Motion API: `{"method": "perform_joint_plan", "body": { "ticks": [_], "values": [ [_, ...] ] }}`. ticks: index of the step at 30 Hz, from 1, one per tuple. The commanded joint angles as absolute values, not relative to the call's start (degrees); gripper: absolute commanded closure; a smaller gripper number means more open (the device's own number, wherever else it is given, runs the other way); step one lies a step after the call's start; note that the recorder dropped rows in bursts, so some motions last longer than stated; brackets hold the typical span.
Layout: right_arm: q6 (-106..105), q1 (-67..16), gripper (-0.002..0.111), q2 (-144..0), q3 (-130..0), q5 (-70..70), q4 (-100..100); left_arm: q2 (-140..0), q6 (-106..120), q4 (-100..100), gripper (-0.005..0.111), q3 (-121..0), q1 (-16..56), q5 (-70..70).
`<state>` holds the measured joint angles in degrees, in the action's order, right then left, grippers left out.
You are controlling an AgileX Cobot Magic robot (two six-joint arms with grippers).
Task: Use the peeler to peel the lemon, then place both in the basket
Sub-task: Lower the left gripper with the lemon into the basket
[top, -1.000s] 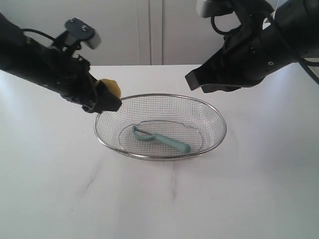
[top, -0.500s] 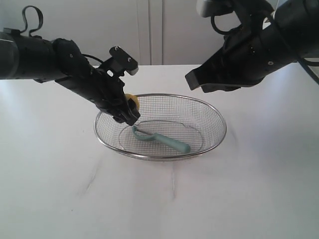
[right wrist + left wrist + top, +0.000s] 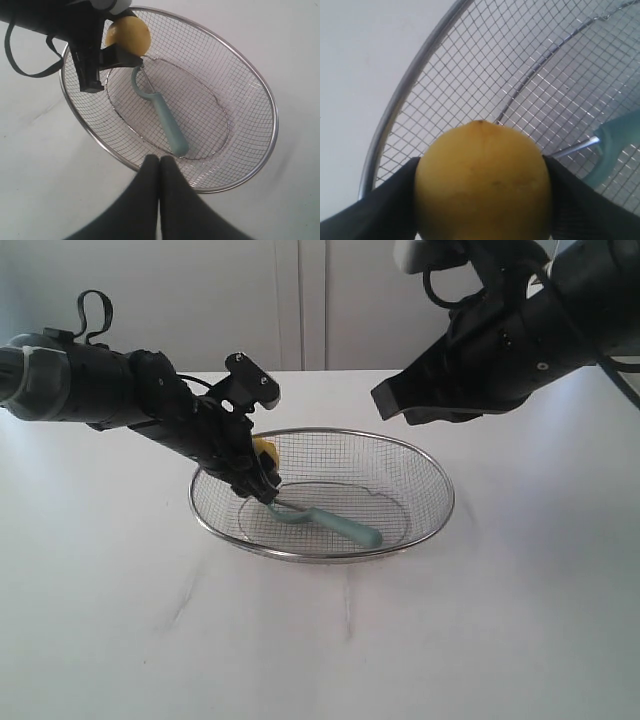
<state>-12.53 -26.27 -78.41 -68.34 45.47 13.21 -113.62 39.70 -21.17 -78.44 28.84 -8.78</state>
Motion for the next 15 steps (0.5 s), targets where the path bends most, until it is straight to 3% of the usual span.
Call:
{"method": "perform_joint_plan", "body": {
  "ticks": [1, 15],
  "values": [
    [-12.60, -26.26, 0.108, -77.88, -67.95, 45.18, 13.59, -113.39, 39.89, -21.59, 0.078, -78.83, 29.25, -10.33],
    [-12.60, -26.26, 0.108, -77.88, -67.95, 46.06, 13.59, -113.39, 39.17, -21.97, 0.038, -78.83, 29.25, -15.56]
  ]
}}
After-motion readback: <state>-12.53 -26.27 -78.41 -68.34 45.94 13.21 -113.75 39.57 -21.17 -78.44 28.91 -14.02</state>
